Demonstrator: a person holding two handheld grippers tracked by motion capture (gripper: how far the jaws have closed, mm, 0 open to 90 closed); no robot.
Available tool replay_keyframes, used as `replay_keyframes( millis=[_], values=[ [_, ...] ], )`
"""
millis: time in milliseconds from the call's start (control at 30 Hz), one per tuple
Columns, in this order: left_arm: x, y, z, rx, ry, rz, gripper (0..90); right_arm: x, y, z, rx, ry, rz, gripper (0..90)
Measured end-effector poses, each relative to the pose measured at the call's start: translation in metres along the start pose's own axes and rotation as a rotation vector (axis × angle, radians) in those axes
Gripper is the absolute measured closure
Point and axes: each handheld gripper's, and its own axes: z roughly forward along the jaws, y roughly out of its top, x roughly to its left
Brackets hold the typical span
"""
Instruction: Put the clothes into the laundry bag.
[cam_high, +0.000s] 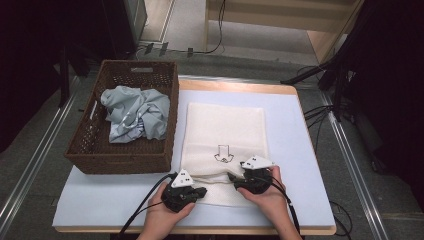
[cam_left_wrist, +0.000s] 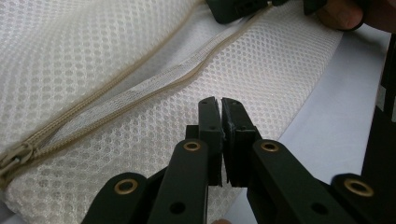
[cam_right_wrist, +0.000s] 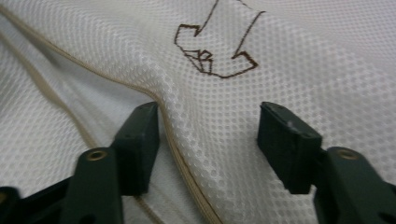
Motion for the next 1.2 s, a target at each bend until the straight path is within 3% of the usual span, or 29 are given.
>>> replay_keyframes(
  millis=[100, 233, 300, 367, 467, 733, 1000, 1200],
  values=[
    [0.000, 0.000, 0.000, 0.000, 0.000, 0.000, 88.4, 0.000, 0.001, 0.000, -0.002, -0.027, 0.026, 48.2],
    [0.000, 0.000, 0.000, -0.001, -0.004, -0.001, 88.3, 0.000, 0.001, -0.002, -0.005, -0.055, 0.038, 74.5],
    [0.000, 0.000, 0.000, 0.000, -0.001, 0.000, 88.3, -0.001, 0.002, -0.004, -0.005, -0.017, 0.058, 81.6],
    [0.000, 0.000, 0.000, 0.000, 0.001, 0.001, 88.3, 0.000, 0.003, -0.009, -0.039, -0.004, 0.061, 84.6],
    [0.000, 0.000, 0.000, 0.000, 0.001, 0.001, 88.2, 0.000, 0.007, -0.018, -0.090, 0.004, 0.057, 85.0],
    [0.000, 0.000, 0.000, -0.005, 0.005, 0.000, 88.1, -0.005, 0.015, -0.037, -0.213, 0.075, 0.121, 83.8],
    [-0.002, -0.001, -0.001, -0.017, 0.014, 0.004, 86.0, -0.004, 0.021, -0.046, -0.242, 0.079, 0.113, 83.9],
    [0.000, -0.001, -0.006, -0.063, -0.001, 0.004, 88.0, -0.006, 0.018, -0.044, -0.245, 0.066, 0.116, 86.8]
  ],
)
